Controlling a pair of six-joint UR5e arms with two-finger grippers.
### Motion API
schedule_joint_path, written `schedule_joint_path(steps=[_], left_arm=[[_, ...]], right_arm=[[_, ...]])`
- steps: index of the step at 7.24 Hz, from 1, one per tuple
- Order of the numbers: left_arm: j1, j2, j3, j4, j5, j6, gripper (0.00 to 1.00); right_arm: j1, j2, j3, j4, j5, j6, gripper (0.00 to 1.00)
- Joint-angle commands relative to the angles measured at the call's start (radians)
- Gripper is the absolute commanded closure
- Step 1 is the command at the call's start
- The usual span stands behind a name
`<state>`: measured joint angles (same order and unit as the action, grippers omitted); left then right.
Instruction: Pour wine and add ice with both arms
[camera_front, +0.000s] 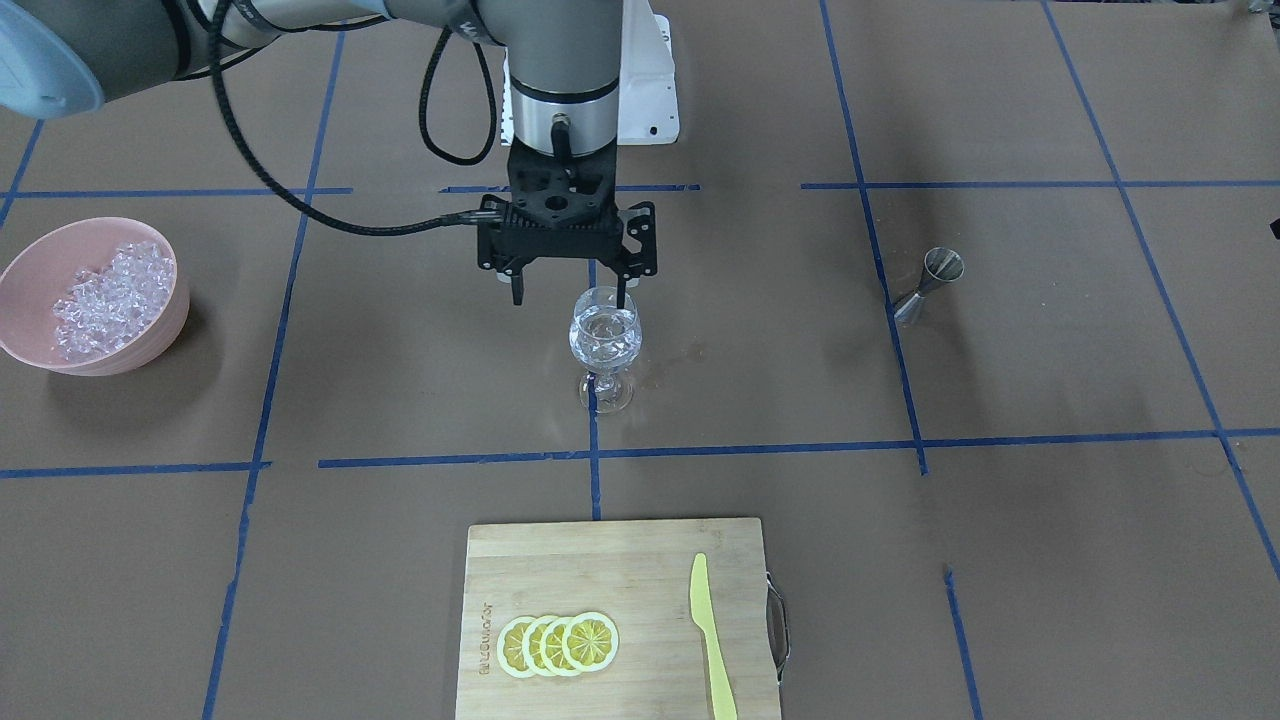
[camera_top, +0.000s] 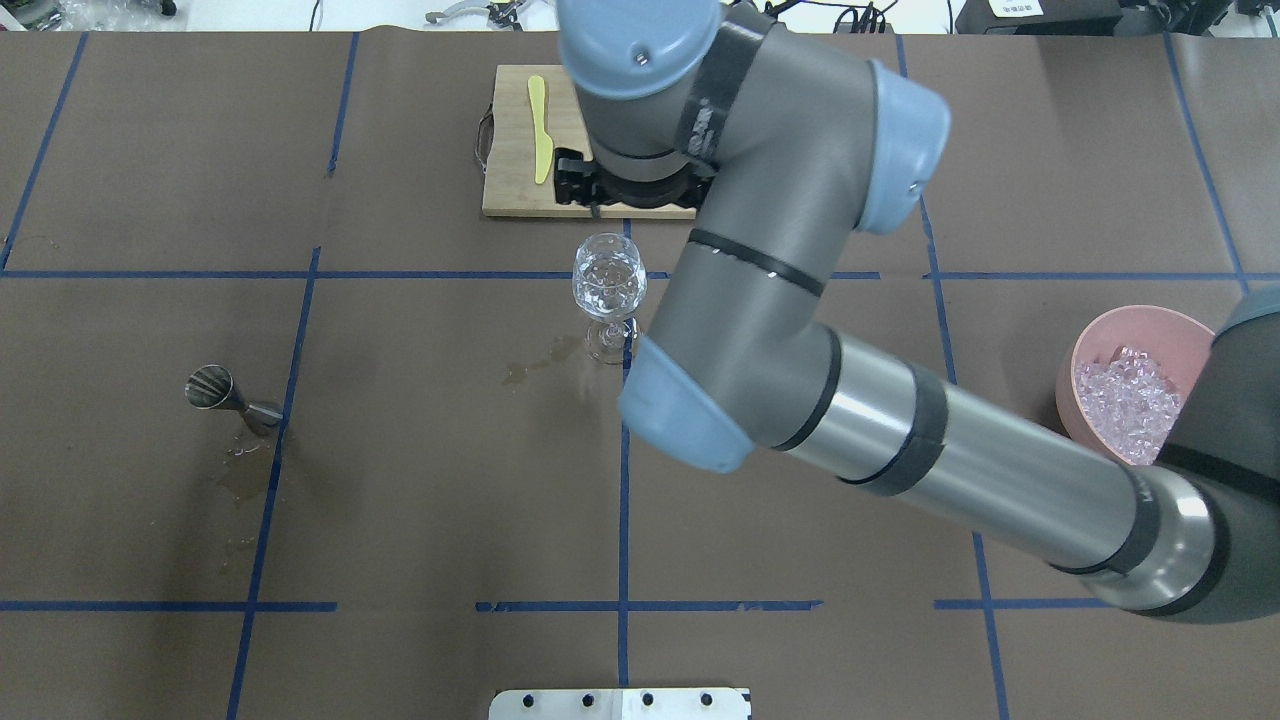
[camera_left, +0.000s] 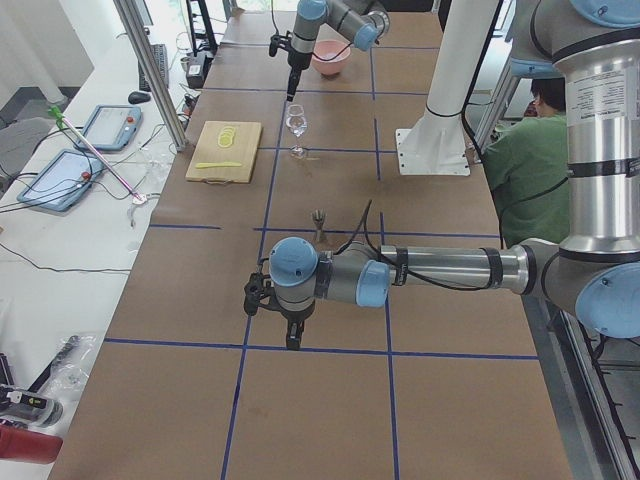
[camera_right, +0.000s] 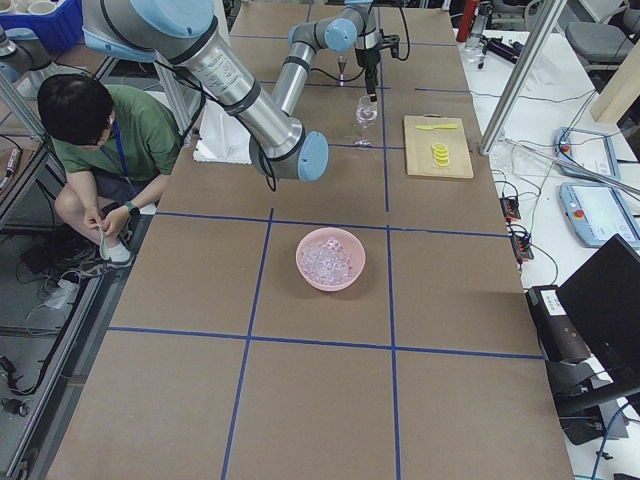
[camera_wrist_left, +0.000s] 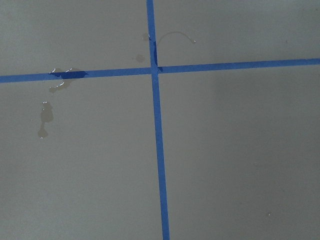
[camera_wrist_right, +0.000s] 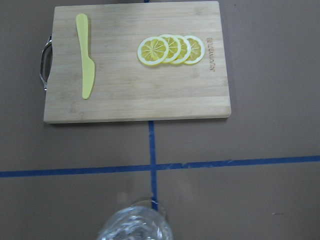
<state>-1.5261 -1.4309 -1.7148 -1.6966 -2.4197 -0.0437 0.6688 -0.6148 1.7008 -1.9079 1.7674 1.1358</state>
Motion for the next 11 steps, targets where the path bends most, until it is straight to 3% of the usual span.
schedule_joint_path(steps=[1, 3, 8, 10, 11], left_arm=[[0.000, -0.006, -0.006, 0.000, -0.002, 0.001, 0.00], [0.001, -0.017, -0.012, 0.000, -0.002, 0.001, 0.00], [0.001, -0.010, -0.019, 0.003, 0.005, -0.007, 0.00], [0.001, -0.010, -0.020, 0.003, 0.005, -0.005, 0.00], [0.001, -0.010, -0.020, 0.003, 0.005, -0.005, 0.00]], right_arm=[[0.177, -0.220, 0.196, -0.033, 0.154, -0.249, 0.00], [0.344, -0.371, 0.241, -0.031, 0.285, -0.524, 0.00], [0.694, -0.820, 0.243, -0.019, 0.388, -1.211, 0.00], [0.813, -1.024, 0.226, -0.019, 0.415, -1.246, 0.00], [0.836, -1.057, 0.205, 0.007, 0.412, -1.245, 0.00]])
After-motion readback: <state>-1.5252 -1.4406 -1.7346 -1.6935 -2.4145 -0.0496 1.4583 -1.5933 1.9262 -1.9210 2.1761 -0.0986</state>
